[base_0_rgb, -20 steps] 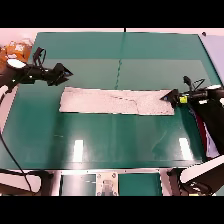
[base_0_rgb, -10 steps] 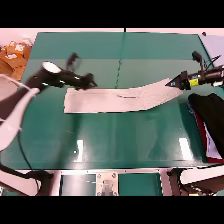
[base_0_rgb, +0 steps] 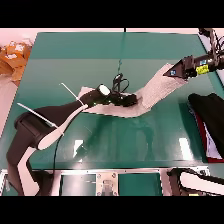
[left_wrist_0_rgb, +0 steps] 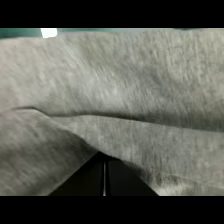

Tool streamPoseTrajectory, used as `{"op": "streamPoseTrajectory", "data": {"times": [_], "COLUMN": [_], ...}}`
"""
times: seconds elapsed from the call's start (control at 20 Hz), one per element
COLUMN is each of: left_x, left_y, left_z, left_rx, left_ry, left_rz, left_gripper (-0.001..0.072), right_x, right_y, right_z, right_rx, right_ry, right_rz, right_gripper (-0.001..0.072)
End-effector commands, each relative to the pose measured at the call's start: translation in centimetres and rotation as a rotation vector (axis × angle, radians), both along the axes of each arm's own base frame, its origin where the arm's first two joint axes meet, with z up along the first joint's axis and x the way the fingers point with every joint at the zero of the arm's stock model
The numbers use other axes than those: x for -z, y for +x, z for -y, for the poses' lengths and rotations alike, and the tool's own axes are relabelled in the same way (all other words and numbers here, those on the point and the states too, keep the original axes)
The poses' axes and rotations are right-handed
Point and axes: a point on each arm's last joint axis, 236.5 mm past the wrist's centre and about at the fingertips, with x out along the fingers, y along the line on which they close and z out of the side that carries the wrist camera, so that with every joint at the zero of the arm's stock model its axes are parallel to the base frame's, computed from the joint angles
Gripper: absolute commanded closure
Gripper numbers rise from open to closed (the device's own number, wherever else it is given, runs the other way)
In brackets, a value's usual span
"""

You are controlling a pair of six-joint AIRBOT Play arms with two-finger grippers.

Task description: Fold the shirts.

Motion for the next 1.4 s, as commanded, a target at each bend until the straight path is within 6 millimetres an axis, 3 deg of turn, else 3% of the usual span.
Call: {"op": "streamPoseTrajectory", "data": {"times": [0.0,0.15,0.25,0.35,0.5,0.55,0.65,0.85,0.95,1.0,1.1,1.15,1.2,1.3,1.35], "left_x": [-0.6,-3.1,-6.0,-8.3,-11.0,-12.0,-13.7,-15.5,-15.6,-15.6,-15.6,-15.6,-15.6,-15.6,-15.6], "left_y": [-0.6,0.9,3.0,6.2,10.0,10.5,11.3,11.9,11.8,11.8,11.8,11.9,11.9,11.8,11.8], "left_z": [-0.5,-7.0,-12.7,-19.6,-29.0,-31.2,-34.9,-40.2,-41.3,-41.6,-41.6,-41.6,-41.5,-41.5,-41.5], "left_rx": [0.117,0.240,0.246,0.179,0.029,-0.007,-0.086,-0.176,-0.187,-0.185,-0.182,-0.181,-0.177,-0.168,-0.168], "left_ry": [0.000,0.018,0.009,0.078,0.231,0.236,0.243,0.259,0.262,0.264,0.265,0.266,0.267,0.269,0.269], "left_rz": [-0.024,-0.093,-0.149,-0.149,-0.107,-0.094,-0.064,-0.012,-0.008,-0.003,0.000,0.005,0.009,0.014,0.013], "left_gripper": [0.0689,0.0689,0.0690,0.0691,0.0690,0.0690,0.0690,0.0689,0.0690,0.0689,0.0689,0.0689,0.0689,0.0690,0.0690], "right_x": [-0.2,-0.2,-0.4,-0.6,1.0,2.3,5.9,14.1,16.9,17.4,16.2,15.2,14.3,12.8,12.3], "right_y": [0.0,0.2,0.5,1.3,2.1,2.2,2.2,5.2,5.1,5.3,6.2,7.0,7.7,8.6,9.0], "right_z": [-0.4,-0.8,-2.3,-5.0,-11.8,-14.8,-21.2,-34.0,-38.6,-39.6,-39.0,-37.4,-34.7,-28.2,-24.1], "right_rx": [0.013,0.037,0.035,0.044,0.000,-0.022,-0.070,0.056,0.091,0.091,0.080,0.063,0.034,-0.012,-0.014], "right_ry": [-0.021,-0.013,-0.006,0.014,0.045,0.055,0.061,0.176,0.245,0.251,0.259,0.250,0.214,0.137,0.086], "right_rz": [0.003,-0.012,-0.001,0.021,0.038,0.023,0.011,0.029,-0.033,-0.030,-0.013,-0.008,-0.001,-0.024,-0.045], "right_gripper": [0.0699,0.0700,0.0699,0.0699,0.0699,0.0699,0.0699,0.0689,0.0332,0.0300,0.0345,0.0461,0.0518,0.0522,0.0594]}}
